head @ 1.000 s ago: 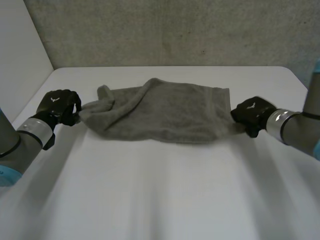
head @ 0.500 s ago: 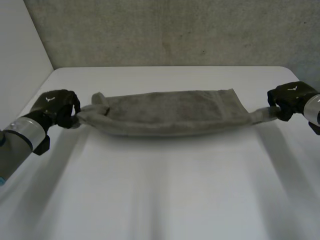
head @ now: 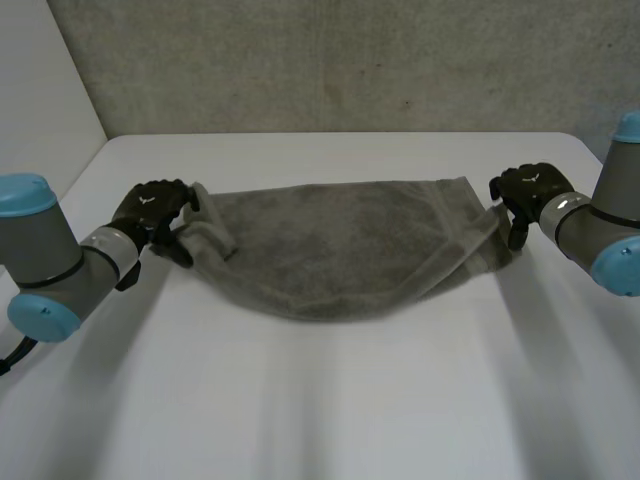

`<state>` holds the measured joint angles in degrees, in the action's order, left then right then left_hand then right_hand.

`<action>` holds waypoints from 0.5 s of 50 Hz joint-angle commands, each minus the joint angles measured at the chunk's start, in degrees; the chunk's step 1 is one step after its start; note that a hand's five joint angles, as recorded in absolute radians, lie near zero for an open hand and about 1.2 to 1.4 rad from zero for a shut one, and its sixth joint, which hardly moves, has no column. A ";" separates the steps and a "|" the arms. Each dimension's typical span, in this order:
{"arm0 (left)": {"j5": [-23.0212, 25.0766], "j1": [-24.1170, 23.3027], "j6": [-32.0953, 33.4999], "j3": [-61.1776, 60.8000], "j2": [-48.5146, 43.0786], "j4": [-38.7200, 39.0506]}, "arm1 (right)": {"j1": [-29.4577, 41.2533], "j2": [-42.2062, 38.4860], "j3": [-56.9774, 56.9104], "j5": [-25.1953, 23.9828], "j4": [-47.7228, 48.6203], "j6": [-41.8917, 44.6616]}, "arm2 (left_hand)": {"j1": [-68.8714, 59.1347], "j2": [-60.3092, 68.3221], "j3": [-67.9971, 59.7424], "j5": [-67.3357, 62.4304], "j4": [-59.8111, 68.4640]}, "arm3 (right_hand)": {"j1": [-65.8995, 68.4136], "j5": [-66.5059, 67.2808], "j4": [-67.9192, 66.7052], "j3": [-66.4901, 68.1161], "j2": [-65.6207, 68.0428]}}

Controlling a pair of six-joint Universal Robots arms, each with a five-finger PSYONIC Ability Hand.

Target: Fold the towel.

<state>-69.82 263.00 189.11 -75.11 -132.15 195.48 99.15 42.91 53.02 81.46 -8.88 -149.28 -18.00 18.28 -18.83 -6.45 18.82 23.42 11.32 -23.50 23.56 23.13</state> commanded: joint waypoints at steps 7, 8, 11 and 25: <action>-1.98 0.67 0.30 -6.27 9.11 0.17 | -0.63 11.58 7.80 -2.80 2.29 -3.56 | 0.72 -1.00 1.55 -0.83 -1.54 | -5.09 -2.99 5.18 -5.23 -4.81; -1.81 0.76 0.30 -8.27 11.02 0.25 | -1.15 13.67 9.63 -4.54 2.55 -3.56 | -0.94 0.66 -0.11 -2.50 0.13 | -4.76 -2.66 4.84 -4.90 -4.47; -1.20 0.94 0.30 -11.88 14.19 0.34 | -2.47 17.63 14.11 -7.62 2.64 -2.86 | -1.46 1.18 -0.63 -3.02 0.65 | -4.42 -2.32 4.51 -4.56 -4.13; 1.80 2.52 5.55 -20.16 15.35 0.78 | -7.75 22.83 31.80 -19.24 5.01 8.13 | -1.80 1.52 -0.97 -3.36 0.98 | -2.57 -0.47 2.65 -2.71 -2.28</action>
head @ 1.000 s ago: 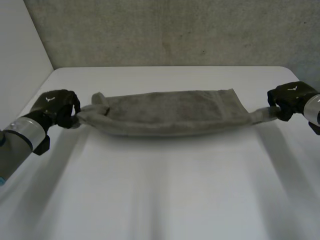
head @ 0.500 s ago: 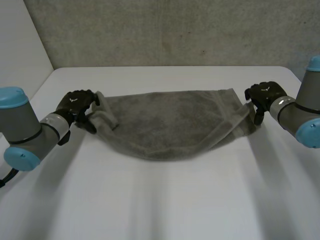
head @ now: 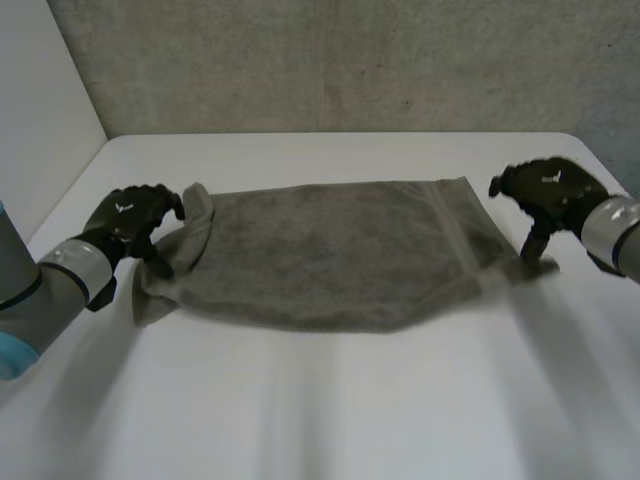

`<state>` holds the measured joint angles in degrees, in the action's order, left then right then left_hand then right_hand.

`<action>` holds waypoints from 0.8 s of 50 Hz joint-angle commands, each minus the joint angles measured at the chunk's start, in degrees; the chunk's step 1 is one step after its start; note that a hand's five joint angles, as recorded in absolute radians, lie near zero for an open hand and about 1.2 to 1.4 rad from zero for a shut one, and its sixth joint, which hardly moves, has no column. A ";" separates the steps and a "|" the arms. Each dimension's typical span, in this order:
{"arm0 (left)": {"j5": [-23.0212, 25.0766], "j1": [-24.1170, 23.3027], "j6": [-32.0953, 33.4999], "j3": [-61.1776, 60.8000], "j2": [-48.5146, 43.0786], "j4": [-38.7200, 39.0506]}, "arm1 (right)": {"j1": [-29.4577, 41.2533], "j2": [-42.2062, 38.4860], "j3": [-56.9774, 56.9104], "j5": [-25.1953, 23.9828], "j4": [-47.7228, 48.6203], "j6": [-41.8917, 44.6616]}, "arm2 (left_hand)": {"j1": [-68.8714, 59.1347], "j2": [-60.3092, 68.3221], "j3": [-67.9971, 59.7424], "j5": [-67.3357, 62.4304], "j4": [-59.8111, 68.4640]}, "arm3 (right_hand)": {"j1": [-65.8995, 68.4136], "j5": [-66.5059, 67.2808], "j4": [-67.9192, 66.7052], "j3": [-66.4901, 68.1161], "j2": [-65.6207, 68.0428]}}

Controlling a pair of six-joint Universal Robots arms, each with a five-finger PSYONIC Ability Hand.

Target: Fold the towel.

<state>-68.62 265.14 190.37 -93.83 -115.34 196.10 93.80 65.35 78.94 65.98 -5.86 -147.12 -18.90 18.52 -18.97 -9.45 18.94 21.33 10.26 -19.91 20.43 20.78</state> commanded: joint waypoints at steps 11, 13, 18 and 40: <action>0.68 2.22 10.37 -5.04 -0.94 -0.28 | -7.13 -1.89 10.88 -3.76 7.89 8.51 | -2.07 2.45 -2.00 -1.52 2.03 | 2.02 3.09 -3.44 2.92 2.57; 0.68 2.48 10.46 -5.92 0.12 -0.37 | -7.93 -1.89 11.24 -4.02 7.89 8.51 | -4.10 4.48 -4.03 -3.55 4.06 | 3.72 4.79 -5.14 4.62 4.27; 0.86 3.63 10.55 -9.61 5.04 -0.55 | -9.77 -1.63 12.73 -4.20 7.27 8.60 | -5.95 6.33 -5.88 -5.40 5.91 | 5.24 6.31 -6.66 6.14 5.79; 4.28 7.49 10.81 -19.19 10.49 -0.55 | -11.80 -1.19 19.59 -11.14 2.35 11.41 | -15.20 15.58 -15.13 -14.65 15.16 | 9.27 10.34 -10.69 10.17 9.82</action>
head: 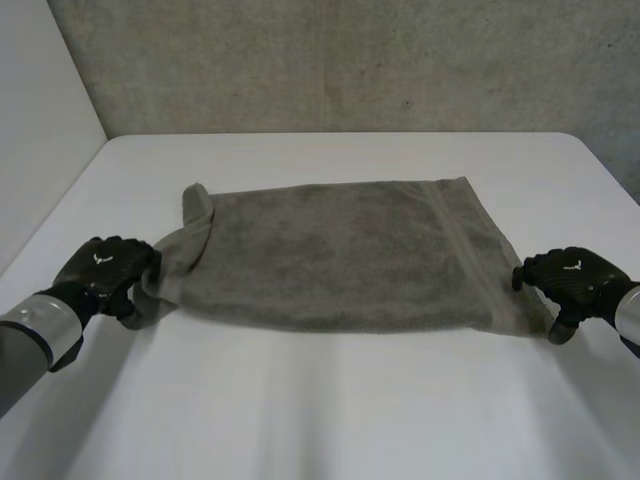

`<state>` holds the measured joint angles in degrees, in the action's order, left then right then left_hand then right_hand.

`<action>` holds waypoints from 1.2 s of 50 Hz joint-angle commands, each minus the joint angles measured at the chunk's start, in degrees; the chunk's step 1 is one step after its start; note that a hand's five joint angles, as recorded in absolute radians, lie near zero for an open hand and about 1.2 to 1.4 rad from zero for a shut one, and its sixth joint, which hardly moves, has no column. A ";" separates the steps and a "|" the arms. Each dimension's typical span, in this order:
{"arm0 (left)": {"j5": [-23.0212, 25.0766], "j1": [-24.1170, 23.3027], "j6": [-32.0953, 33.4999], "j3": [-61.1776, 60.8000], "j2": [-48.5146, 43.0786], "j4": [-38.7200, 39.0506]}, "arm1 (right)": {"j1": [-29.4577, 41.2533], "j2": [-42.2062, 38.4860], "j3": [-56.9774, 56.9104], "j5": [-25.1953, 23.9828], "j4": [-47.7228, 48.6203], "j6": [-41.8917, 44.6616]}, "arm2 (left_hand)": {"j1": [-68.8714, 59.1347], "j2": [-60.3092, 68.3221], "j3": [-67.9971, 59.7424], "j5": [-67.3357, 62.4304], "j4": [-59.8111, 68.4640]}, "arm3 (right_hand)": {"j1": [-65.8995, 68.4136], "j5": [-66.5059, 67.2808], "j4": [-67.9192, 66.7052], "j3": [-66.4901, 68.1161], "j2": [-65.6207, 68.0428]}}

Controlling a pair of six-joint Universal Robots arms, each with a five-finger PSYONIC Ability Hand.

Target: Fold the towel.

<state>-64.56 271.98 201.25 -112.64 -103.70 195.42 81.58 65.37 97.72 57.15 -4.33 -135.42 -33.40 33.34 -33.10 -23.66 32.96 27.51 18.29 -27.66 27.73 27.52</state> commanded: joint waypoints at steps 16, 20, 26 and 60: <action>-0.57 -0.04 0.10 5.05 -9.93 0.84 | 2.54 -4.73 0.81 -2.66 2.22 -0.20 | 0.48 -0.42 0.18 0.73 -0.03 | 3.94 3.16 -3.79 3.71 3.93; -0.74 -0.31 0.10 7.69 -12.48 0.84 | 2.54 -4.90 0.90 -2.57 2.92 -0.20 | 0.48 -0.42 0.18 0.73 -0.03 | 3.94 3.16 -3.79 3.71 3.93; -0.74 -0.48 0.02 10.68 -14.77 0.84 | 2.54 -4.90 1.25 -2.48 3.62 -0.20 | 0.31 -0.25 0.01 0.57 0.13 | 4.11 3.32 -3.95 3.88 4.09; -0.83 -1.36 -0.16 11.56 -14.16 0.58 | 2.36 -5.34 1.07 -2.13 4.68 -0.29 | -46.60 46.66 -46.90 -46.34 47.04 | 9.15 8.37 -9.00 8.93 9.14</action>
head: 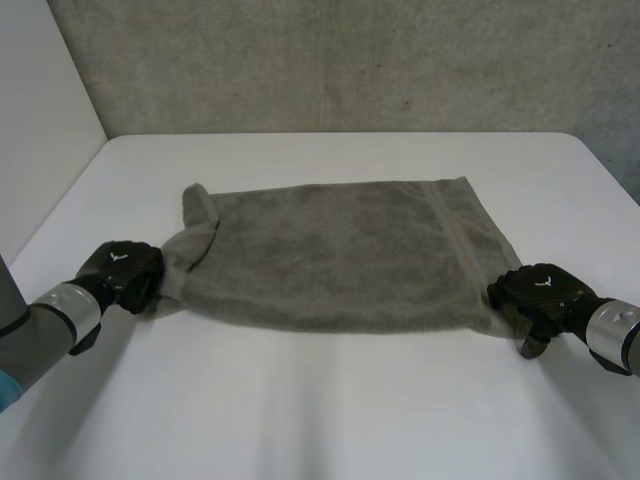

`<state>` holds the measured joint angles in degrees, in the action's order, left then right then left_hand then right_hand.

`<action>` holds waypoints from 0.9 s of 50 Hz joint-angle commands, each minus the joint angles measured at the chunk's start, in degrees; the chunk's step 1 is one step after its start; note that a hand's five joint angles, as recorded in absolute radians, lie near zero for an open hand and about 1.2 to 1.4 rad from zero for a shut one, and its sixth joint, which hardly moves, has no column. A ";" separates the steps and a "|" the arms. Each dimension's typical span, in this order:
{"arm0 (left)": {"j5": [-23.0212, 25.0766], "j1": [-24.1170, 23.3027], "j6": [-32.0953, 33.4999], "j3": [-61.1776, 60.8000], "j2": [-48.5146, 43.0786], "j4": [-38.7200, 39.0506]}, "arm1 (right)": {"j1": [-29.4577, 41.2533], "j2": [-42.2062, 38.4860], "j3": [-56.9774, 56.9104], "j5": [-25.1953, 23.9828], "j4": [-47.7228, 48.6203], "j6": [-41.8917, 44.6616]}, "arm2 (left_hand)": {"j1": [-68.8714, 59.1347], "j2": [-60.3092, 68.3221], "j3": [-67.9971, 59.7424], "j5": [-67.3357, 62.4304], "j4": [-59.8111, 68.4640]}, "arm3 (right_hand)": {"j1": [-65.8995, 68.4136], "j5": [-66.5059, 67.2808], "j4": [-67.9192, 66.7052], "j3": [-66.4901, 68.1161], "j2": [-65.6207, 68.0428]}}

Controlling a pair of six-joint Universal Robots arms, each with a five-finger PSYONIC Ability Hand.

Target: Fold the towel.

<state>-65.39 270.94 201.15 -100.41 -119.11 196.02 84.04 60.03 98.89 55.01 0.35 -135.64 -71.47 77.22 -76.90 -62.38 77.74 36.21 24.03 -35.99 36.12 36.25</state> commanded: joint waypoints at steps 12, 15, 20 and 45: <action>0.09 -0.85 -0.06 -1.63 1.77 -0.55 | -0.37 0.26 0.08 0.09 -0.08 -0.06 | 34.34 -40.09 39.77 35.25 -40.61 | 0.62 2.80 -0.84 0.71 0.58; 0.09 -0.68 0.12 -2.25 2.12 -0.46 | -0.54 0.26 0.08 0.09 -0.08 -0.06 | 34.85 -40.59 40.28 35.76 -41.11 | 0.62 2.80 -0.84 0.71 0.58; 0.00 -0.85 0.20 -1.90 1.16 -0.37 | -0.54 0.26 0.08 0.09 -0.08 0.03 | 34.85 -40.59 40.28 35.76 -41.11 | 0.62 2.80 -0.84 0.71 0.58; -2.73 -1.12 0.20 3.20 -3.94 0.15 | -0.63 0.26 0.17 0.09 -0.17 0.03 | 28.29 -34.03 33.72 29.20 -34.55 | 0.46 2.63 -0.67 0.54 0.41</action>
<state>-67.82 269.83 201.35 -97.84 -122.68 196.18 83.41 60.30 99.04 55.10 0.17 -135.63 -40.52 40.34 -40.25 -30.35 40.10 36.60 24.30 -36.24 36.24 36.25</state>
